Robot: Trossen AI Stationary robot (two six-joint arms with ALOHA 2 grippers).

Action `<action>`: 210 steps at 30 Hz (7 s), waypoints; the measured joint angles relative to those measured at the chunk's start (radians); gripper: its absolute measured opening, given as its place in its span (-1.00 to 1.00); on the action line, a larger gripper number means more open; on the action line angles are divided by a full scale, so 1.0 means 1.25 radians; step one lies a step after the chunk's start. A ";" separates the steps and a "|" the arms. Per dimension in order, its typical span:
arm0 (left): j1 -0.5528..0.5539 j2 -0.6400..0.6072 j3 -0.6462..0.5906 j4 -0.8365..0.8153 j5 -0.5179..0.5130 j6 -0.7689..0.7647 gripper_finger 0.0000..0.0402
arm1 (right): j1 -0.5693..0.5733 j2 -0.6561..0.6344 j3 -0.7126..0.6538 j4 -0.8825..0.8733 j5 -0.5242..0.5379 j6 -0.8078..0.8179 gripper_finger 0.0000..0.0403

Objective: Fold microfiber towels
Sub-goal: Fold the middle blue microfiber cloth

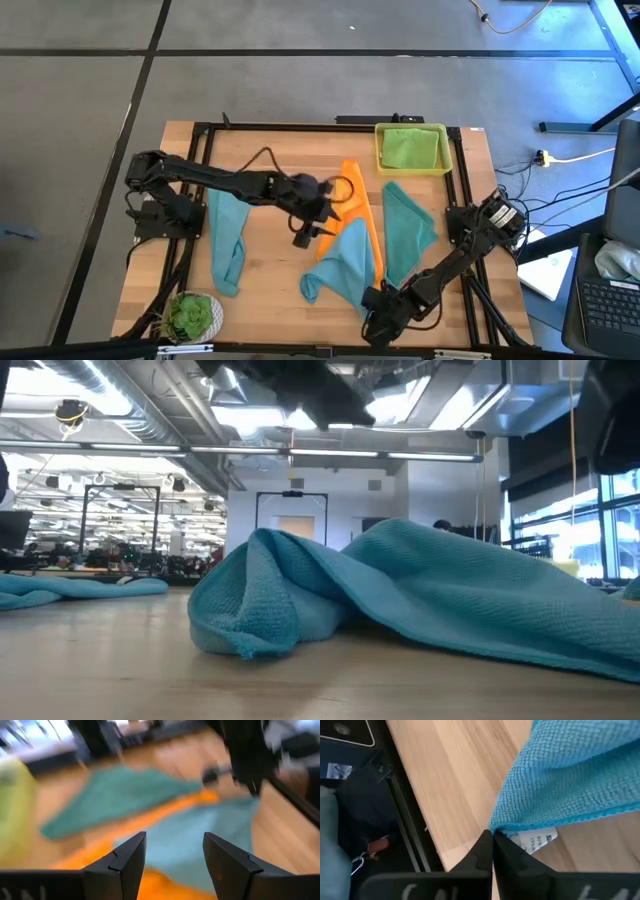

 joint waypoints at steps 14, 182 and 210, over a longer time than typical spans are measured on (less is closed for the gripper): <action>-0.161 0.040 -0.045 -0.251 0.017 -0.120 -0.05 | 0.023 -0.065 -0.005 -0.153 0.089 -0.016 -0.98; -0.533 -0.012 -0.283 -0.310 -0.421 -0.688 -0.51 | -0.378 -0.025 0.241 -0.549 0.366 -0.795 0.01; -0.478 -0.013 -0.340 -0.217 -0.410 -0.676 -0.37 | -0.369 -0.026 0.080 -0.119 0.317 -0.820 0.01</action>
